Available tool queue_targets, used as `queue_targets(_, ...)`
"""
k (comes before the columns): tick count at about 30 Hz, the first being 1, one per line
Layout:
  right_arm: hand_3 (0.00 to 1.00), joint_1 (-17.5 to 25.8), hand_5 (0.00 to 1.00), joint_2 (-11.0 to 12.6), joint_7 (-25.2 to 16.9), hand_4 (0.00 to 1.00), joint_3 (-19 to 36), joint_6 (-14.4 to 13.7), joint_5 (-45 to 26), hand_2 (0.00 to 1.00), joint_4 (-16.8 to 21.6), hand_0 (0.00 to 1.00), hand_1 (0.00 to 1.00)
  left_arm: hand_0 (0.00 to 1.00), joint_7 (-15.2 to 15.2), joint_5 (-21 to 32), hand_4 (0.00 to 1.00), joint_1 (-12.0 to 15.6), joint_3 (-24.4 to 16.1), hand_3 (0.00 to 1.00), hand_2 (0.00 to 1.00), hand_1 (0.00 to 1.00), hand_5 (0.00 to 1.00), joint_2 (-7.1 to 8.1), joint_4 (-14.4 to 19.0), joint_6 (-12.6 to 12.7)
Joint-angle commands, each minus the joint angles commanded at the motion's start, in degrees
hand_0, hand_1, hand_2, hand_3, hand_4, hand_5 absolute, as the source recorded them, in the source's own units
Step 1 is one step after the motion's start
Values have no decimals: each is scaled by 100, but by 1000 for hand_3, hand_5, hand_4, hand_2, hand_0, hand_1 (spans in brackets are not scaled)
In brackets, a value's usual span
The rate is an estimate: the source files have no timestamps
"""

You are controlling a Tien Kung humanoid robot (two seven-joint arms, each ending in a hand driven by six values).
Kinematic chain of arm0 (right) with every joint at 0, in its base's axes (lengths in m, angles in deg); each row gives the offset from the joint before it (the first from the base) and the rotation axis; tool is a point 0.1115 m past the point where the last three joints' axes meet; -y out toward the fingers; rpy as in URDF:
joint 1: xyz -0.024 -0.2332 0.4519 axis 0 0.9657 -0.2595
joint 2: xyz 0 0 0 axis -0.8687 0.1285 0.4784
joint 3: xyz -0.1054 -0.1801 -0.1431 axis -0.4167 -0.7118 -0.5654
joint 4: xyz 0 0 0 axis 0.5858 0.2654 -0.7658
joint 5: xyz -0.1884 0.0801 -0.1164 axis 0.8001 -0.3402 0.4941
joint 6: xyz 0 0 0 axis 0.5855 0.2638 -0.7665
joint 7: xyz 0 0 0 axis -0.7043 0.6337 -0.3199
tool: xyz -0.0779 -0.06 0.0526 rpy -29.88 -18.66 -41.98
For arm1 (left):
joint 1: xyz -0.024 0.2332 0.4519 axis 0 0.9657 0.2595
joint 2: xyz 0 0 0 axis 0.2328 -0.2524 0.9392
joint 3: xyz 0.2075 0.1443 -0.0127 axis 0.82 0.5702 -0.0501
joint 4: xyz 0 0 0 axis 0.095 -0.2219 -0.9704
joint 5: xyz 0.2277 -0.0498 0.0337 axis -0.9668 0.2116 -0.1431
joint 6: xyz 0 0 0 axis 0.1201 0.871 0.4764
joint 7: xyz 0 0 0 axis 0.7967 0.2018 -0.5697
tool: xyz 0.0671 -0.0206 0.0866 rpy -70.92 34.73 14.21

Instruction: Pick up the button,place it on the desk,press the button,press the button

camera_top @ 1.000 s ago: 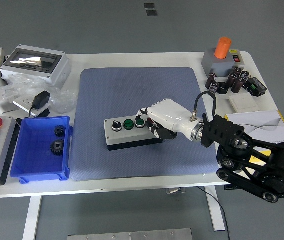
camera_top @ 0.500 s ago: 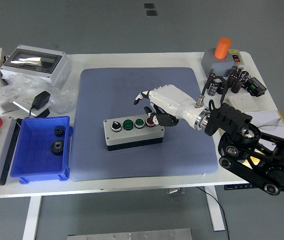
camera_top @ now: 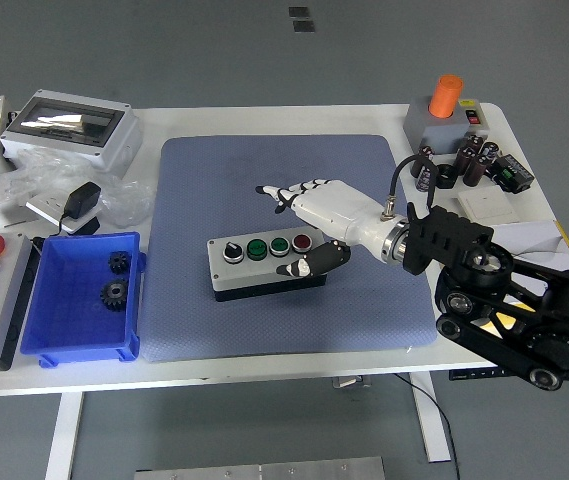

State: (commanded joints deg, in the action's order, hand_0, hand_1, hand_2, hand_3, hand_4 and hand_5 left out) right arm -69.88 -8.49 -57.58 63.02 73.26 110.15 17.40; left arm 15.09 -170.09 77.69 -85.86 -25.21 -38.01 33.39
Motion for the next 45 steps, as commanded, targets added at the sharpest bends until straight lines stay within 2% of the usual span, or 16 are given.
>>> queue_targets(4,998,-37,370,-95,30,998,-111,46,-69,998,-155,998,998,744,4,-4,375,-6,2,545,569,762,2,-2,0,-6)
queue_targets(12,998,-172,368,-530,14,998,-440,-116,-60,998,-888,998,998,744,12,-38,384,-20,-5,549,570,762,2,-7,0,-24)
queue_targets(20,998,-192,372,-749,-66,998,-797,-637,-67,998,-1409,998,998,744,12,-33,383,-40,5,549,570,762,2,5,0,-30)
queue_targets(26,998,-169,376,-803,-113,998,-916,-807,-145,998,-1667,998,998,744,21,-33,384,-19,9,551,570,761,2,14,0,-35)
queue_targets(27,998,-168,200,-813,-120,937,-934,-821,-157,879,-1699,738,813,744,21,-40,383,-19,6,550,570,761,2,17,0,-38)
queue_targets(32,998,-158,200,-844,-136,937,-1002,-862,-190,879,-1759,738,813,744,3,-57,383,-37,5,550,570,761,2,21,0,-50)
queue_targets(33,980,-157,159,-846,-141,905,-1013,-876,-199,732,-1763,579,694,744,0,-55,405,-41,8,552,571,761,2,21,0,-52)
queue_targets(38,980,-143,159,-846,-189,905,-1044,-1088,-294,732,-1786,579,694,744,-4,-28,405,-45,39,552,571,761,2,15,0,-55)
queue_targets(39,870,-139,161,-845,-197,896,-1047,-1130,-308,663,-1790,506,647,744,-3,-21,407,-44,47,552,571,762,2,14,0,-54)
queue_targets(45,870,-78,161,-855,-157,896,-1095,-1266,-318,663,-1889,506,647,744,1,28,407,-26,96,552,571,762,2,18,0,-48)
